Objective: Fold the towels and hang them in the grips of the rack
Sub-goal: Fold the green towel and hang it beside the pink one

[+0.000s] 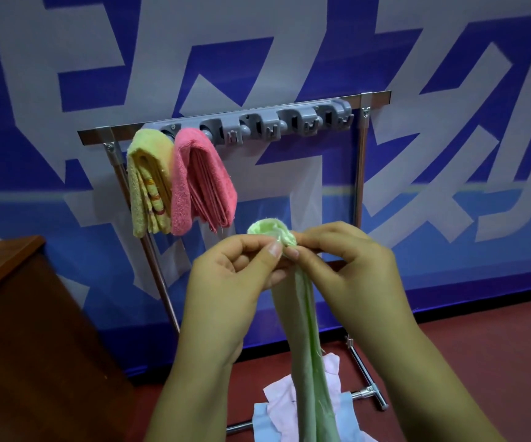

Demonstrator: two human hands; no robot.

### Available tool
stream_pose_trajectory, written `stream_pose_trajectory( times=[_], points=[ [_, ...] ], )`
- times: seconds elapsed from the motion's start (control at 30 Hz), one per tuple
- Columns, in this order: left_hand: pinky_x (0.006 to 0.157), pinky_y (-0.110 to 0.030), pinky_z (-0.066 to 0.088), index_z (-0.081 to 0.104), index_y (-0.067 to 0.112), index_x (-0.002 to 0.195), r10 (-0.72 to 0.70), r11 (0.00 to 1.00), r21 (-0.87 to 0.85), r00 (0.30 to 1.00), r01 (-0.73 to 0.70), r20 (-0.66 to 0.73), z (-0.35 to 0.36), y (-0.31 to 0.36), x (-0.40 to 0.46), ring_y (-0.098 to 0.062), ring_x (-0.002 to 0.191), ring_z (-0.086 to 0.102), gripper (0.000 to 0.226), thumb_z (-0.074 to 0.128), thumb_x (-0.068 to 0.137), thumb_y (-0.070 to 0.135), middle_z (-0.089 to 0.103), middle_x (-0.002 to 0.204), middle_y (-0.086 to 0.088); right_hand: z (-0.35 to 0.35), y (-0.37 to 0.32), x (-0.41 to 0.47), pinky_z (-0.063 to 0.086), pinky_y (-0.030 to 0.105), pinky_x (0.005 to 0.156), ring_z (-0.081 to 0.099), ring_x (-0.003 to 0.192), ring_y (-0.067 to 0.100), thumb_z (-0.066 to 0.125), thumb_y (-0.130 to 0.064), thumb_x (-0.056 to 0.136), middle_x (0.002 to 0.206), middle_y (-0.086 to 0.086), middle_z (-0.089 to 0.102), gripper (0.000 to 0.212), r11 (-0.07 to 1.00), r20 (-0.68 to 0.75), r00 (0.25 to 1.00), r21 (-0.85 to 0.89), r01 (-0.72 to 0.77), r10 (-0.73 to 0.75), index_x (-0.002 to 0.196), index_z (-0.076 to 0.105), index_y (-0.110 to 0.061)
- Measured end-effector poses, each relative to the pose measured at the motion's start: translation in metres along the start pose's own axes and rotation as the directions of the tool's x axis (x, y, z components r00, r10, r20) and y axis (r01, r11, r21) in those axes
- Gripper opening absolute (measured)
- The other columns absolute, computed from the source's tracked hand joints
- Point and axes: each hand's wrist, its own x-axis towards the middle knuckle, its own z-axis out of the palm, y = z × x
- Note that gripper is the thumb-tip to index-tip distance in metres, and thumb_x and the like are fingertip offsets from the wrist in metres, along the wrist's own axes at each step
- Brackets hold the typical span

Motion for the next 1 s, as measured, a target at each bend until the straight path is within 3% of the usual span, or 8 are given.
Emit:
stream_pose_trajectory(
  times=[0.23, 0.33, 0.43, 0.5, 0.57, 0.73, 0.93, 1.0],
  points=[
    [0.078, -0.026, 0.057, 0.071, 0.013, 0.095, -0.04, 0.999, -0.011, 0.994, 0.041, 0.097, -0.007, 0.003, -0.002, -0.018, 0.09, 0.072, 0.021, 0.058, 0.079, 0.017, 0.075, 0.09, -0.007, -0.001, 0.007, 0.001, 0.044, 0.002, 0.066, 0.058, 0.088, 0.001, 0.066, -0.019, 0.077, 0.083, -0.013, 0.06, 0.022, 0.988, 0.022, 0.997, -0.13, 0.08, -0.078, 0.098, 0.073, -0.015],
    [0.079, -0.025, 0.056, 0.07, 0.012, 0.1, -0.048, 0.999, 0.011, 0.98, 0.047, 0.191, -0.011, 0.002, -0.002, -0.015, 0.097, 0.07, 0.028, 0.057, 0.076, 0.02, 0.075, 0.097, -0.004, -0.007, 0.01, 0.003, 0.044, 0.003, 0.066, 0.062, 0.083, -0.001, 0.07, -0.013, 0.079, 0.081, -0.017, 0.064, 0.015, 0.998, 0.016, 1.0, -0.056, 0.022, -0.021, 0.091, 0.073, -0.021],
    [0.071, -0.023, 0.056, 0.072, 0.016, 0.092, 0.069, 0.989, 0.124, 0.992, -0.082, 0.104, -0.015, 0.0, -0.002, -0.009, 0.086, 0.07, 0.016, 0.062, 0.079, 0.017, 0.075, 0.089, -0.003, -0.015, 0.008, 0.004, 0.052, 0.013, 0.072, 0.066, 0.081, 0.0, 0.069, -0.012, 0.082, 0.083, -0.013, 0.07, 0.023, 0.985, 0.08, 0.989, 0.112, -0.131, 0.123, 0.084, 0.069, -0.035],
    [0.071, -0.017, 0.051, 0.07, 0.021, 0.09, 0.279, 0.892, 0.364, 0.96, -0.269, 0.025, -0.022, -0.002, 0.002, -0.007, 0.08, 0.064, 0.011, 0.071, 0.079, 0.02, 0.068, 0.089, -0.001, -0.017, 0.006, 0.004, 0.056, 0.021, 0.075, 0.068, 0.083, 0.005, 0.066, -0.013, 0.084, 0.084, -0.008, 0.073, 0.022, 0.958, 0.122, 0.976, 0.204, -0.204, 0.181, 0.084, 0.069, -0.035],
    [0.08, -0.009, 0.041, 0.067, 0.029, 0.094, 0.455, 0.682, 0.599, 0.885, -0.42, 0.102, -0.03, -0.001, 0.009, -0.002, 0.091, 0.054, 0.024, 0.073, 0.073, 0.037, 0.055, 0.1, 0.008, -0.019, 0.005, 0.005, 0.057, 0.027, 0.077, 0.069, 0.085, 0.008, 0.064, -0.013, 0.085, 0.086, -0.007, 0.073, 0.019, 0.936, 0.178, 0.964, 0.259, -0.24, 0.198, 0.085, 0.07, -0.03],
    [0.099, -0.015, 0.028, 0.061, 0.04, 0.084, 0.317, 0.574, 0.699, 0.903, -0.426, 0.289, -0.041, 0.0, 0.022, -0.004, 0.124, 0.038, 0.03, 0.062, 0.062, 0.061, 0.04, 0.123, 0.023, -0.023, 0.005, 0.006, 0.056, 0.04, 0.085, 0.069, 0.092, 0.016, 0.063, -0.018, 0.085, 0.093, 0.002, 0.073, 0.01, 0.899, 0.253, 0.948, 0.342, -0.273, 0.191, 0.092, 0.071, -0.019],
    [0.084, -0.008, 0.039, 0.066, 0.023, 0.072, 0.316, 0.624, 0.631, 0.887, -0.462, 0.337, -0.046, 0.008, 0.024, -0.002, 0.101, 0.058, 0.026, 0.065, 0.07, 0.049, 0.062, 0.096, 0.013, -0.024, 0.012, 0.007, 0.055, 0.037, 0.088, 0.069, 0.093, 0.016, 0.061, -0.017, 0.086, 0.093, 0.002, 0.073, 0.012, 0.879, 0.266, 0.943, 0.376, -0.295, 0.202, 0.092, 0.071, -0.019],
    [0.08, -0.018, 0.047, 0.065, 0.022, 0.073, 0.336, 0.676, 0.571, 0.885, -0.466, 0.324, -0.041, 0.01, 0.023, -0.007, 0.091, 0.062, 0.022, 0.068, 0.07, 0.043, 0.065, 0.088, 0.008, -0.024, 0.012, 0.008, 0.056, 0.032, 0.085, 0.069, 0.09, 0.015, 0.059, -0.019, 0.082, 0.091, 0.001, 0.073, 0.014, 0.858, 0.258, 0.945, 0.418, -0.298, 0.203, 0.09, 0.07, -0.019]
  ],
)
